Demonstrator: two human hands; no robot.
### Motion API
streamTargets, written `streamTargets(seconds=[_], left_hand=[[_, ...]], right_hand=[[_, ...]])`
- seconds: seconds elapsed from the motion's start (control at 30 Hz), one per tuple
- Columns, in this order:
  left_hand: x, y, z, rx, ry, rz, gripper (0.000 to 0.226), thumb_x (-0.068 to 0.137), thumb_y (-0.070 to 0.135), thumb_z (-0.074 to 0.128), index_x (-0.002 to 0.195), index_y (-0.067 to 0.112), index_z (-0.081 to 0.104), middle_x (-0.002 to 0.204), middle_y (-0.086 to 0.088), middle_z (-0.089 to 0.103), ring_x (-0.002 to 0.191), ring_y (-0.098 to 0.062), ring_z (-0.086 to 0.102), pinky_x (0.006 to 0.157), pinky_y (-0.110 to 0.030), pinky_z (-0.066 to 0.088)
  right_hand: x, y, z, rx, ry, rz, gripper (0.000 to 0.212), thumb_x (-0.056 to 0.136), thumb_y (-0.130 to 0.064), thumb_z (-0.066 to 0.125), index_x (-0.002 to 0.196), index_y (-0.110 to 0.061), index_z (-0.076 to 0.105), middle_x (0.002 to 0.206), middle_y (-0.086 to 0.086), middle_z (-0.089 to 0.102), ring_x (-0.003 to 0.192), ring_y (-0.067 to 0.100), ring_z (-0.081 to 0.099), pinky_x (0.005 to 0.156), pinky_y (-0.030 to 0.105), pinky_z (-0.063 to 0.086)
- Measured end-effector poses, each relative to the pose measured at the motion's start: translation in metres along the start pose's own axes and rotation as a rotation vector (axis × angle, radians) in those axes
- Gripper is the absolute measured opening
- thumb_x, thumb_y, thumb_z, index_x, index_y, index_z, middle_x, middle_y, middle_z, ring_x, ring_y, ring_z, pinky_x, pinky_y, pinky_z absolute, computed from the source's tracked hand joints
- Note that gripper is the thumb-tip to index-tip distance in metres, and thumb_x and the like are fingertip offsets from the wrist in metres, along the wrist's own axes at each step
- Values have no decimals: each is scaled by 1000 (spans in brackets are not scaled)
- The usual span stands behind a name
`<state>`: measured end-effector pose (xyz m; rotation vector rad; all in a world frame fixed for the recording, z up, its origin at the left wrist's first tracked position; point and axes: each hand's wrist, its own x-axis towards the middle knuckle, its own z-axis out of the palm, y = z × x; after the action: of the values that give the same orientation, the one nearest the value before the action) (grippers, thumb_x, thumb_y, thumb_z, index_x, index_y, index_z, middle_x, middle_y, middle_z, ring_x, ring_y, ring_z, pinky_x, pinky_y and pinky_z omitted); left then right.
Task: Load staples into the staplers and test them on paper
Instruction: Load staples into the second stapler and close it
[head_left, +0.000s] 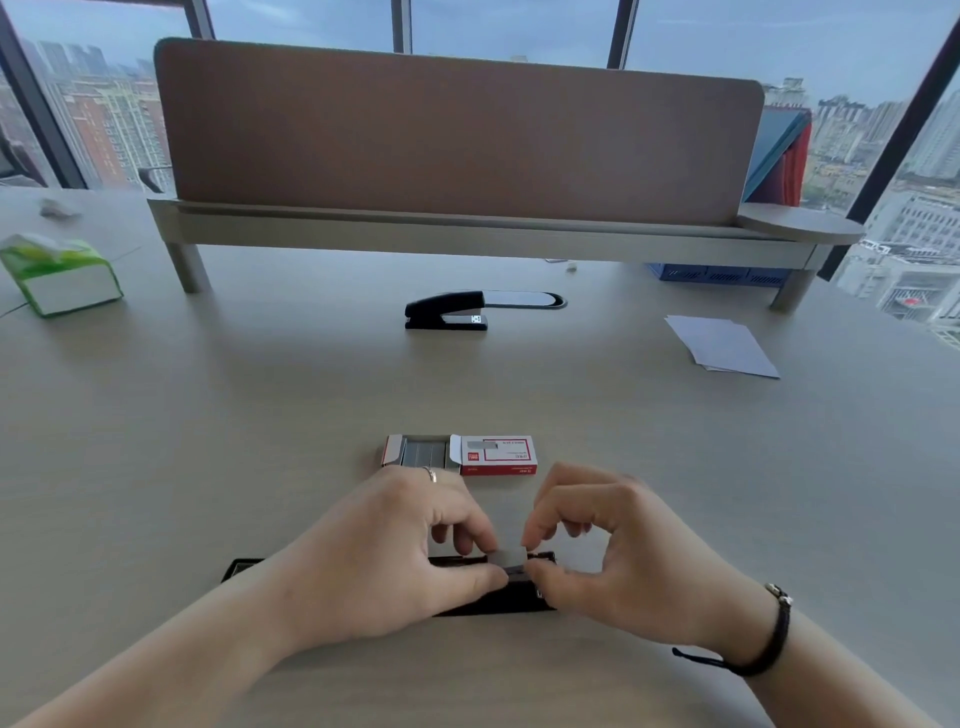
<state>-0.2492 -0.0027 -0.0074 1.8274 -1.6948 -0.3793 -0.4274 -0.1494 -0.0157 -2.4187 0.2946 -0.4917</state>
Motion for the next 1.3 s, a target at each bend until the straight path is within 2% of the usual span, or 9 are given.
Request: streamTargets(seconds=[0.23, 0.4, 0.57, 0.73, 0.8, 0.87, 1.1, 1.23, 1.3], left_hand=[[0, -3, 1, 4, 8, 22, 27, 69, 59, 71, 83, 37, 73, 84, 17, 66, 82, -8, 61, 64, -9, 41], [-1, -3, 0, 25, -7, 23, 28, 71, 59, 71, 89, 38, 74, 88, 21, 66, 85, -2, 64, 73, -24, 53], [-3, -3, -1, 79, 6, 53, 28, 72, 55, 73, 94, 39, 72, 84, 21, 66, 84, 1, 61, 68, -7, 42], [-4, 0, -4, 100, -67, 104, 13, 81, 45, 71, 90, 36, 75, 88, 22, 69, 82, 7, 64, 71, -17, 51], [-5, 0, -5, 122, -92, 116, 13, 83, 45, 69, 93, 39, 74, 90, 23, 68, 80, 10, 61, 69, -10, 46], [-5, 0, -5, 146, -109, 124, 16, 85, 47, 65, 98, 43, 73, 93, 24, 65, 79, 12, 57, 67, -2, 38], [-3, 1, -4, 166, -212, 148, 28, 96, 41, 55, 121, 51, 62, 96, 26, 50, 77, 11, 48, 67, -6, 34], [-4, 0, -9, 158, -245, 126, 32, 93, 40, 61, 123, 52, 60, 106, 25, 58, 87, 11, 54, 76, -9, 41], [-7, -2, -17, 59, -237, 64, 43, 86, 38, 71, 123, 54, 58, 108, 25, 63, 95, 3, 60, 81, -15, 48]], right_hand=[[0, 2, -1, -37, -28, -29, 6, 73, -32, 73, 79, -32, 70, 82, -11, 63, 77, 16, 57, 67, 30, 50], [-1, 1, -3, -76, -38, -42, 8, 74, -35, 74, 81, -34, 71, 81, -13, 62, 77, 15, 58, 66, 28, 51], [-1, 2, -6, -85, -70, -17, 13, 73, -36, 76, 85, -33, 71, 81, -13, 61, 78, 14, 57, 66, 23, 49], [1, 5, -3, -81, -107, 16, 16, 71, -37, 78, 84, -29, 72, 80, -10, 63, 78, 16, 58, 65, 19, 47], [1, 6, -2, -60, -109, 36, 17, 70, -37, 79, 82, -27, 72, 78, -10, 63, 75, 15, 59, 64, 17, 46], [2, 7, -1, -30, -104, 59, 17, 69, -35, 80, 81, -26, 72, 76, -13, 61, 70, 12, 59, 63, 17, 47], [3, 6, 4, 49, -117, 118, 17, 69, -31, 84, 83, -26, 75, 80, -10, 62, 64, 6, 56, 62, 25, 49], [3, 7, 5, 53, -122, 142, 18, 68, -35, 84, 82, -29, 74, 78, -12, 62, 63, 4, 55, 63, 29, 49], [3, 8, 5, 47, -120, 153, 20, 67, -37, 83, 80, -28, 73, 76, -14, 62, 62, 3, 54, 62, 27, 48]])
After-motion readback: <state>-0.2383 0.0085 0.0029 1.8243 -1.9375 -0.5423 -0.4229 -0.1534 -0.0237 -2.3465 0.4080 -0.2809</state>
